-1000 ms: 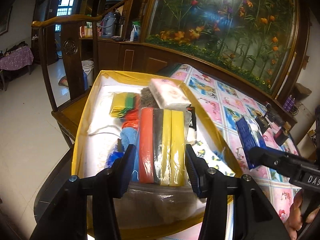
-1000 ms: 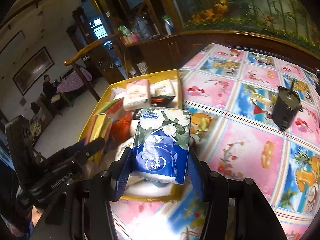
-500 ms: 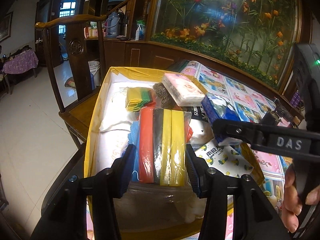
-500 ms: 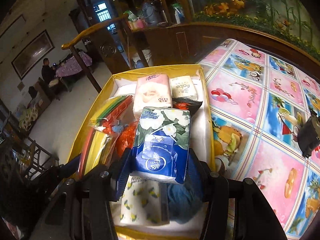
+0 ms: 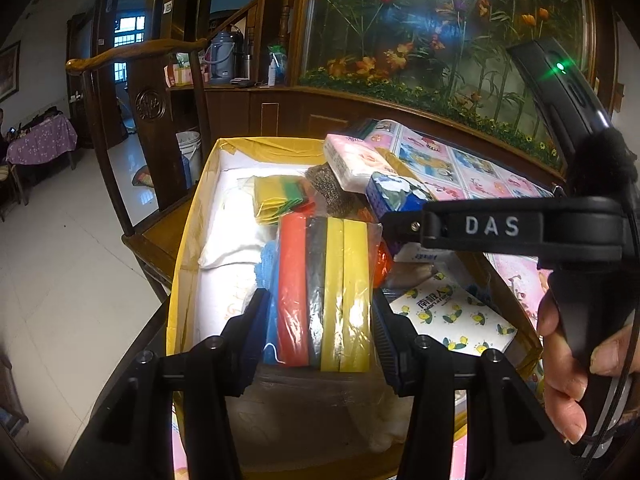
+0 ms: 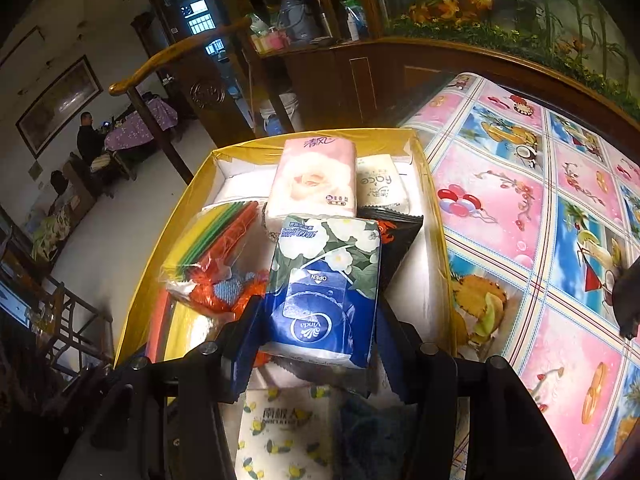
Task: Organize soft objects
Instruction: 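Lower the sponge pack and blue tissue pack into the tray with both tools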
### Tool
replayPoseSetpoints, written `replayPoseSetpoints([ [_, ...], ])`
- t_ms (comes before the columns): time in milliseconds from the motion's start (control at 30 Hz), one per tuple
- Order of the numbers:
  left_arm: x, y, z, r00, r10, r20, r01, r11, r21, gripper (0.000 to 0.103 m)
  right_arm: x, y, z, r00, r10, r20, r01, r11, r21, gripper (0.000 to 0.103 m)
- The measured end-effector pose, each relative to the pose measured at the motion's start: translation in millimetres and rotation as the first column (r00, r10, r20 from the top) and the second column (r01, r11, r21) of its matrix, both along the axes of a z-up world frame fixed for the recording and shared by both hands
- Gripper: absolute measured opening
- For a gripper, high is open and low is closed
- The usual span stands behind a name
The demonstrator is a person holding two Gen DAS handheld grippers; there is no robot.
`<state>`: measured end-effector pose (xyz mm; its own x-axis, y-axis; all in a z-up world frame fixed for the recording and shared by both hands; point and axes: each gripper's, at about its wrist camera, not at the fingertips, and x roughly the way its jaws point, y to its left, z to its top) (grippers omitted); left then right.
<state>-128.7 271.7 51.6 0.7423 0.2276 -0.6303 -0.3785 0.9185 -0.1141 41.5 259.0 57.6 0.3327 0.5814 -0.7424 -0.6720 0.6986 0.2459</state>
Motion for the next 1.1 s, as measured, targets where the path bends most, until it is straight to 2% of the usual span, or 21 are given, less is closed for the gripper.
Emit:
replayPoseSetpoints([
  [767,4.8,-1.5,-1.0,1.000,-0.004,-0.024,0.004,0.999,0.038,0.048,5.1,23.4,-4.7,0.999,0.019,0.031,-0.018,0.999,-0.035,0.058],
  [1100,10.7,-4.7,-1.6,0.999,-0.004,-0.044,0.006,0.999,0.051,0.048,10.6,31.8,-3.2,0.999,0.036,0.014,-0.035,0.997,-0.063,0.058],
])
